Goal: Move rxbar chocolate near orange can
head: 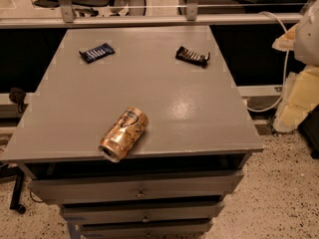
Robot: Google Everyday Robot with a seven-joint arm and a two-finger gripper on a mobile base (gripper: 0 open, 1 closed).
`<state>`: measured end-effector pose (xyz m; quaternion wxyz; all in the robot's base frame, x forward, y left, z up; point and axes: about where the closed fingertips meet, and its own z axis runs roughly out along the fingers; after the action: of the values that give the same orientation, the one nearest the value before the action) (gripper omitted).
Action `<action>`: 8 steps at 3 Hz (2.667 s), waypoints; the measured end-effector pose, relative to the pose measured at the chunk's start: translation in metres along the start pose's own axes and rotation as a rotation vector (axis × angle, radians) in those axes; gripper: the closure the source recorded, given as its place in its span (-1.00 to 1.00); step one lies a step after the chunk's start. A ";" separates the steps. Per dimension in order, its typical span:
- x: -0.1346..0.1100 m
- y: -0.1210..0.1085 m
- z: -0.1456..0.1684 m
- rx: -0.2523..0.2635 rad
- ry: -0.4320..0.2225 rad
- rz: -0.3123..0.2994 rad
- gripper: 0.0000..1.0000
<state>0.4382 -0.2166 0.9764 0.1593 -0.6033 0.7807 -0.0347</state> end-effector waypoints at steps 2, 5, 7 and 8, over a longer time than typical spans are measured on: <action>-0.009 -0.015 0.017 0.024 -0.060 -0.009 -1.00; -0.063 -0.146 0.105 0.065 -0.420 0.118 -1.00; -0.085 -0.226 0.162 0.067 -0.593 0.273 -1.00; -0.086 -0.249 0.184 0.073 -0.618 0.319 -1.00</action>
Offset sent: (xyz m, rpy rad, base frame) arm 0.0597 0.0150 -0.0362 0.1241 -0.0835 0.0448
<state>0.7425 -0.1769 0.8815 0.4131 -0.4494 0.7783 0.1471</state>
